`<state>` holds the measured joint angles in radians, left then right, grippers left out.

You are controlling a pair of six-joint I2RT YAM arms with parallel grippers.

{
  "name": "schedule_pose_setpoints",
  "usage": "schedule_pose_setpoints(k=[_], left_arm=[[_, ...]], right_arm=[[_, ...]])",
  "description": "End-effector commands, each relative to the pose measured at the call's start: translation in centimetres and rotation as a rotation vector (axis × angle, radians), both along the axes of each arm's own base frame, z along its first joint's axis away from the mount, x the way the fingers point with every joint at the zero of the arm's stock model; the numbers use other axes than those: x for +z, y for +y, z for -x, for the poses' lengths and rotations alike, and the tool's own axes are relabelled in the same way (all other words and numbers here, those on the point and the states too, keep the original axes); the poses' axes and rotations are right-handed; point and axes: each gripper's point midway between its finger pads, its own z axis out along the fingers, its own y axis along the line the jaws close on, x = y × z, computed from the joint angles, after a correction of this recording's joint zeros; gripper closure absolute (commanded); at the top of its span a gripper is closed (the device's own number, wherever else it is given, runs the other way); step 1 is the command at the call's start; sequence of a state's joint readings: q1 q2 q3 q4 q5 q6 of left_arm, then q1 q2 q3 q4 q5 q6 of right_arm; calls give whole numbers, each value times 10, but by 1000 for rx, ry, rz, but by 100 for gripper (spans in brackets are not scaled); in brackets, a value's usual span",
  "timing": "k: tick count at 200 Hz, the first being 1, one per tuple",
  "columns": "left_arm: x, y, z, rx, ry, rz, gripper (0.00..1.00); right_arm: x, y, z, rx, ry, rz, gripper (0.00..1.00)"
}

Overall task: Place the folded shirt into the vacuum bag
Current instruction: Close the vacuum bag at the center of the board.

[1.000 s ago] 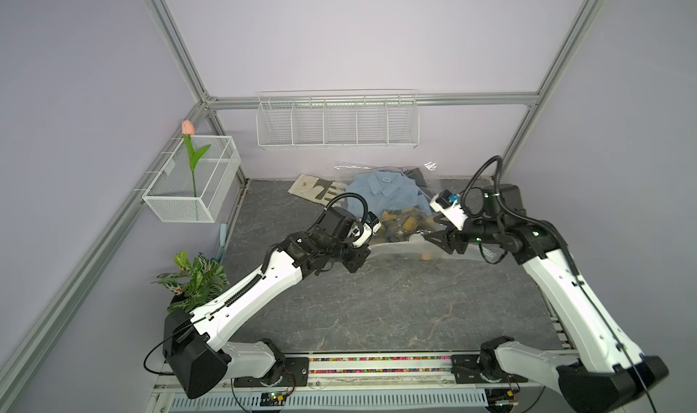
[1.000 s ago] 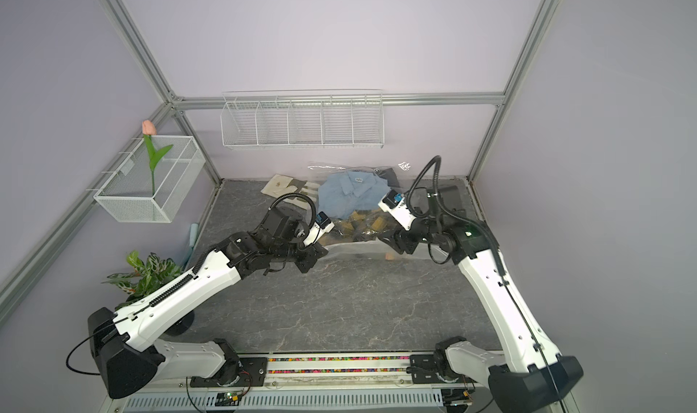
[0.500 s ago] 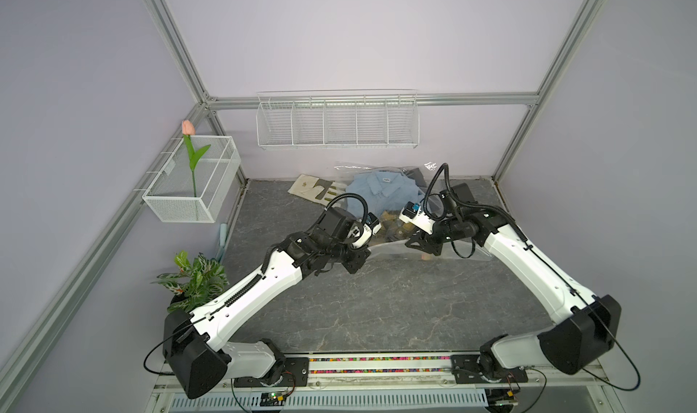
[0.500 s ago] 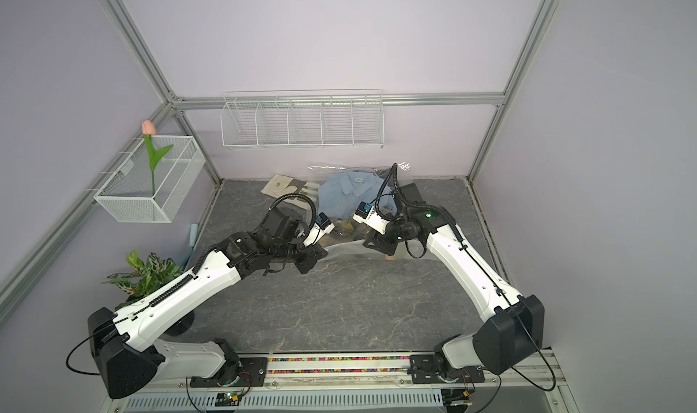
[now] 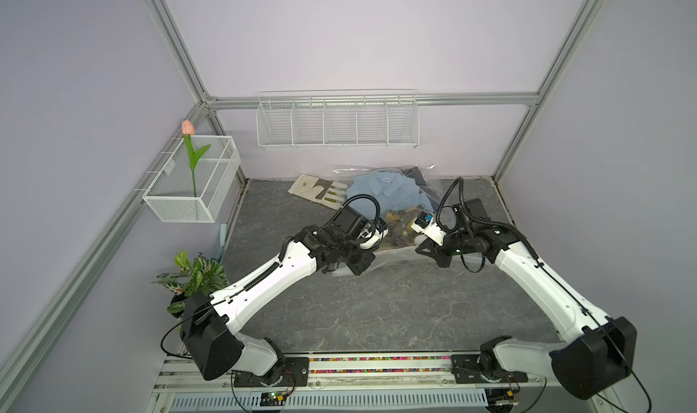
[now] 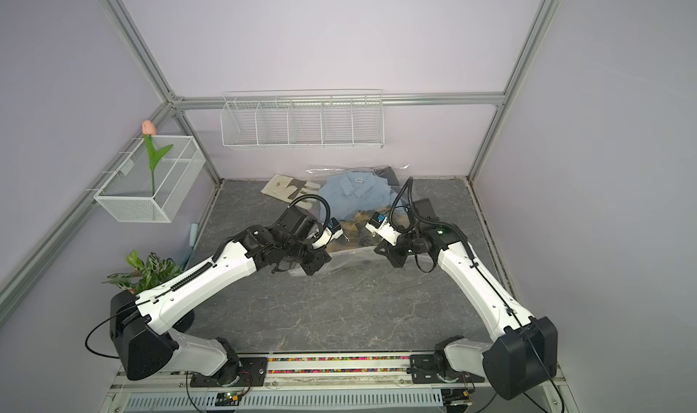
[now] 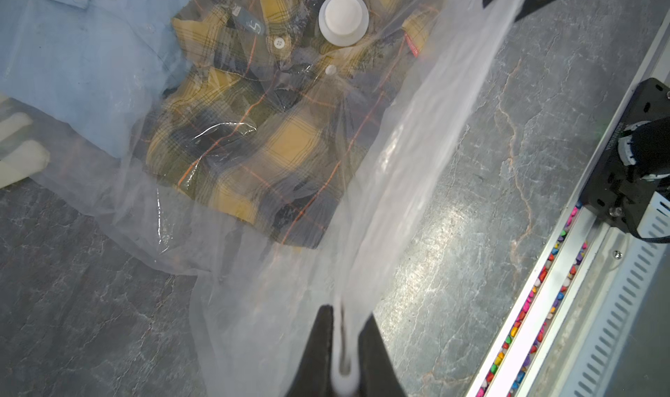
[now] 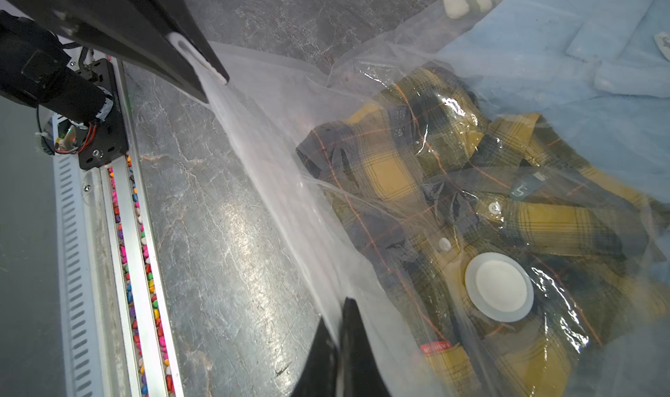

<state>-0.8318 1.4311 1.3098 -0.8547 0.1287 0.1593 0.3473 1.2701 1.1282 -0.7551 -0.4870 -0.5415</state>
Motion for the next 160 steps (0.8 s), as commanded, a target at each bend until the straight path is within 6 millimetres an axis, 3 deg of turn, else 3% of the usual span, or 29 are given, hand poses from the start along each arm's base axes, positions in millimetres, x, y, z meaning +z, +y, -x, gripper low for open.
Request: schedule_pose_setpoints(k=[1,55,59,72,141,151,160], left_arm=[[-34,73,13,97,84,-321,100],[-44,86,22,126,138,-382,100],[-44,86,23,129,139,-383,100],[-45,89,25,133,142,-388,100],[-50,91,27,138,158,-396,100],[-46,85,28,135,165,-363,100],[-39,78,28,133,168,-318,100]], right_arm=[[4,-39,-20,-175,-42,55,93],[10,-51,-36,-279,-26,13,93],[10,-60,-40,-311,-24,11,93],[10,-62,-43,-327,-18,9,93],[11,-61,-45,-341,-1,-24,93],[13,-57,-40,-323,12,-45,88],[16,-51,-33,-302,32,-76,73]])
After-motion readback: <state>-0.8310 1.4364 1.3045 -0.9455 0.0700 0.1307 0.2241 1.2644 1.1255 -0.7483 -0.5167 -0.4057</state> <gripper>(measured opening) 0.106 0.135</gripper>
